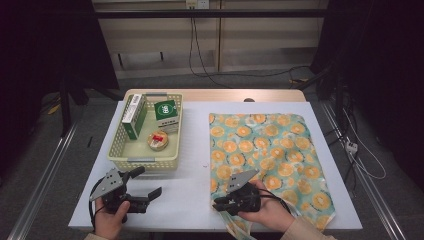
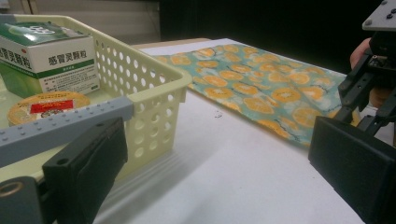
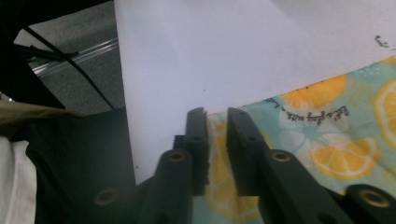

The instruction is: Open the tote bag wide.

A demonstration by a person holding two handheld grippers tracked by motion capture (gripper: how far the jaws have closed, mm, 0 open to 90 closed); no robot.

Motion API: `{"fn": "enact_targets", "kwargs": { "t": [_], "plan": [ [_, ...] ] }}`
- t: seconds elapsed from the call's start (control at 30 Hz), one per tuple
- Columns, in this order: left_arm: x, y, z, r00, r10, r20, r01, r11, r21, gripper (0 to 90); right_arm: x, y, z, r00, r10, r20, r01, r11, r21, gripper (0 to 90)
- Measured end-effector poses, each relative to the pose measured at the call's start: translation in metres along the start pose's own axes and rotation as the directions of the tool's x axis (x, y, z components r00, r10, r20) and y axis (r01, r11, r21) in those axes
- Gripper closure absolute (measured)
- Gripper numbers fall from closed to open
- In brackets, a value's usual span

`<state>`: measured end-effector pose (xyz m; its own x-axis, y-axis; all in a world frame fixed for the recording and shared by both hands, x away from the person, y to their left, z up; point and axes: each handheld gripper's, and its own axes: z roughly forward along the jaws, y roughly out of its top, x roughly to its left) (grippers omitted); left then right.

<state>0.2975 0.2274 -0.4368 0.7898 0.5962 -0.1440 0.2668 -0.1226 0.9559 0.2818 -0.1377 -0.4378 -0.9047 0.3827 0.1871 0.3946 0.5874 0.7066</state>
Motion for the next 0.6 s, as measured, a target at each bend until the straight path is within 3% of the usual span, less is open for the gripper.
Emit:
{"fn": "enact_targets", "kwargs": {
  "t": [0.07, 0.6],
  "plan": [
    [0.0, 0.0, 0.0, 1.0, 0.001, 0.0, -0.001, 1.0, 0.0, 4.5, 0.0, 0.0, 0.001, 0.9999, 0.002, -0.01, -0.002, 1.0, 0.002, 90.0],
    [0.0, 0.0, -0.001, 1.0, 0.001, 0.001, -0.001, 1.0, -0.001, 4.5, -0.017, 0.005, -0.002, 0.9993, 0.022, 0.029, -0.021, 0.999, -0.026, 90.0]
  ]
}}
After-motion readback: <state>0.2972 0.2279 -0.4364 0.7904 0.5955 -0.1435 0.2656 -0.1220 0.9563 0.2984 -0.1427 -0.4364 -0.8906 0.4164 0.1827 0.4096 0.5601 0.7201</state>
